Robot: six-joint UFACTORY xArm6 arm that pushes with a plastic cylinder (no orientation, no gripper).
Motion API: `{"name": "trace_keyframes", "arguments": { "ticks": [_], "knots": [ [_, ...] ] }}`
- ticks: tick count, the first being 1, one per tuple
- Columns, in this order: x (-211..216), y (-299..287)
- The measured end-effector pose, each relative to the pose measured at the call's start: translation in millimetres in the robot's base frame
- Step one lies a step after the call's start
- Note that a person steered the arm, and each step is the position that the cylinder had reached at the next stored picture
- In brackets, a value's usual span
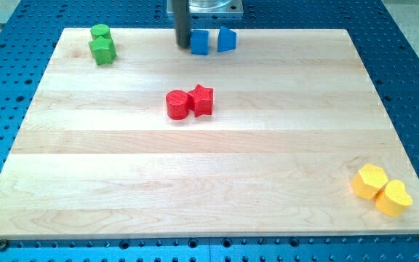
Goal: Push the blue blocks to the top right corner
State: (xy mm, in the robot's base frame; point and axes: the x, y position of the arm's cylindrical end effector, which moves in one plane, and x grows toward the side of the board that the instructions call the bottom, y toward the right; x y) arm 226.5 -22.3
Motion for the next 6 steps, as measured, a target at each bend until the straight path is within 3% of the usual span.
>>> {"name": "trace_keyframes", "arguments": {
  "ticks": [2, 4, 5, 6],
  "knots": [
    [0, 14],
    [1, 121],
    [4, 143],
    [24, 122]
  ]
}}
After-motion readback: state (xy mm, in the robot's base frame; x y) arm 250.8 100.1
